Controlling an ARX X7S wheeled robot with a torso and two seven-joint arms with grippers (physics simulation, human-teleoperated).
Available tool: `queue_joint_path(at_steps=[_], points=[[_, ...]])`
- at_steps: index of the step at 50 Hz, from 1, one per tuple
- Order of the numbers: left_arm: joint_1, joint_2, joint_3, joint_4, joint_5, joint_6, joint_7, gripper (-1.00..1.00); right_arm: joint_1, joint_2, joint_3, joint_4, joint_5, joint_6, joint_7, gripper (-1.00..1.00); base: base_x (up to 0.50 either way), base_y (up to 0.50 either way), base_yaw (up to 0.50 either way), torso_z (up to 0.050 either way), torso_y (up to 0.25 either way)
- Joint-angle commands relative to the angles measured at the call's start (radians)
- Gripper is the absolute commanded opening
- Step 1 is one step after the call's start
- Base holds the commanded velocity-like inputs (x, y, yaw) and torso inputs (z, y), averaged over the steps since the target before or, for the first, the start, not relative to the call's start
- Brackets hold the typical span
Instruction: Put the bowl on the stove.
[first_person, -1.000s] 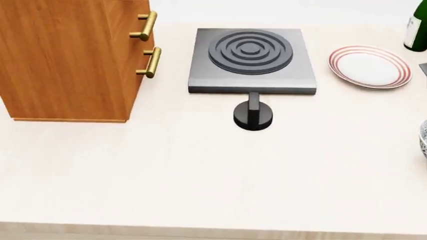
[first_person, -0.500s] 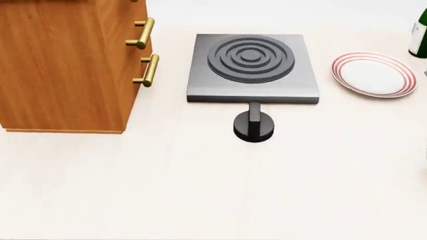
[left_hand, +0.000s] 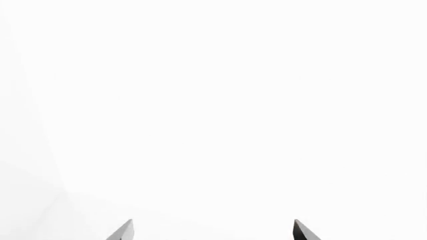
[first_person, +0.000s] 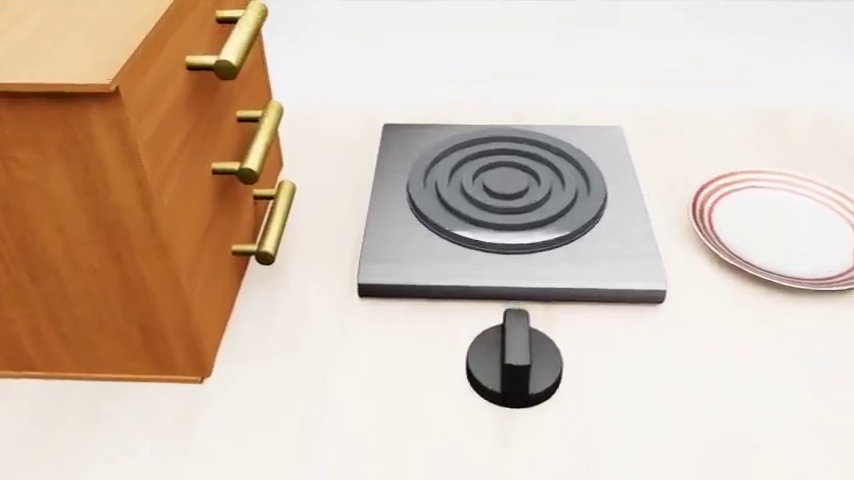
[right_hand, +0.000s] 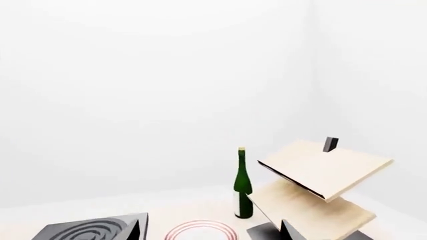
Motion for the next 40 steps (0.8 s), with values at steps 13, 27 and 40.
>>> queue_joint_path(at_steps=[13, 27, 40], points=[[0.004, 0.010, -0.004, -0.005, 0.030, 0.015, 0.005, 1.00, -0.010, -0.012, 0.031, 0.005, -0.012, -0.003, -0.005, 1.00, 0.50, 0.00, 0.00, 0.000, 0.001], [0.013, 0.002, -0.005, -0.007, 0.033, 0.027, 0.001, 1.00, -0.006, -0.008, 0.028, -0.004, 0.014, 0.008, 0.006, 1.00, 0.50, 0.00, 0.00, 0.000, 0.001], [0.019, -0.003, -0.001, -0.010, 0.038, 0.036, -0.002, 1.00, -0.014, 0.042, 0.004, -0.006, 0.010, 0.051, 0.049, 1.00, 0.40, 0.00, 0.00, 0.000, 0.000]])
